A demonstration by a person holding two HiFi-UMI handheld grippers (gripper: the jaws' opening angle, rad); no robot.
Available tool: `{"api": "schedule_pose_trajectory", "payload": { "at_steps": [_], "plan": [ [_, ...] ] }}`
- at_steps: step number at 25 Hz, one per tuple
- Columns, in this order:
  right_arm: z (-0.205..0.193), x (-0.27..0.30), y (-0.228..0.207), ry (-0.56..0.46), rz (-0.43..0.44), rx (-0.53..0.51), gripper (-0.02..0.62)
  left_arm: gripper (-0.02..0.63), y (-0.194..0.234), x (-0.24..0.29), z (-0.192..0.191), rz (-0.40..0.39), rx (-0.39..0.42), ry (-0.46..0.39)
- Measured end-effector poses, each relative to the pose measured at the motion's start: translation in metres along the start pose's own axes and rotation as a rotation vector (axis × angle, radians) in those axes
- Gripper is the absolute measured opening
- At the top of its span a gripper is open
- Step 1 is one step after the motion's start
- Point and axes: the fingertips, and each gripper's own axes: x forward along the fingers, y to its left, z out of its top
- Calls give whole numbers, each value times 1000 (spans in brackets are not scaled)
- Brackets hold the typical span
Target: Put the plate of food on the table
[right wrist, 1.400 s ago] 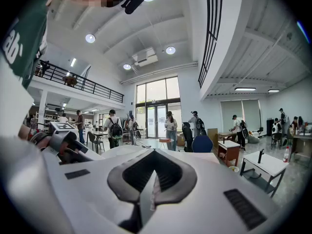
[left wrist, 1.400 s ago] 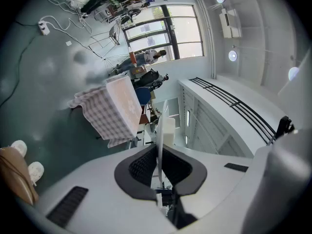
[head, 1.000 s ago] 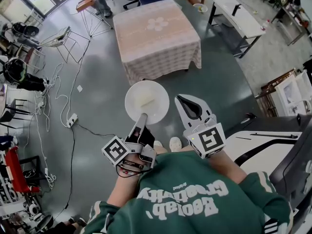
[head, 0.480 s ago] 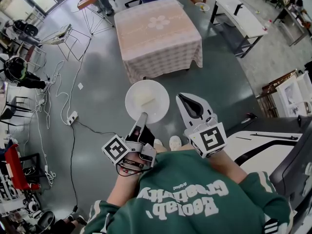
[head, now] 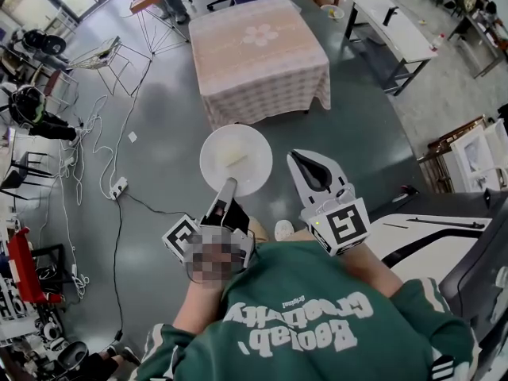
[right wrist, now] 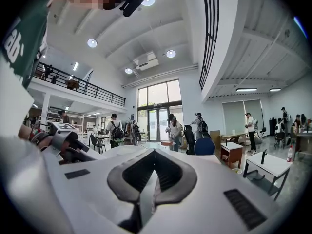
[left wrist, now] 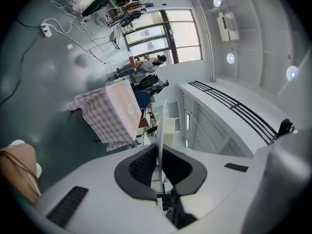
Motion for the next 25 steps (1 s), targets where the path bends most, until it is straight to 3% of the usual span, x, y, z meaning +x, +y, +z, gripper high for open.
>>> {"api": "schedule_pose_trajectory", "payload": {
  "at_steps": [14,25],
  "plan": [
    [-7,6,-6,-35,22,-9,15,29,-2,21,3,-42,8,-4],
    [-15,34,-29,-48,4,-40,17,29,9,55,34,-76,24,-31]
  ]
}}
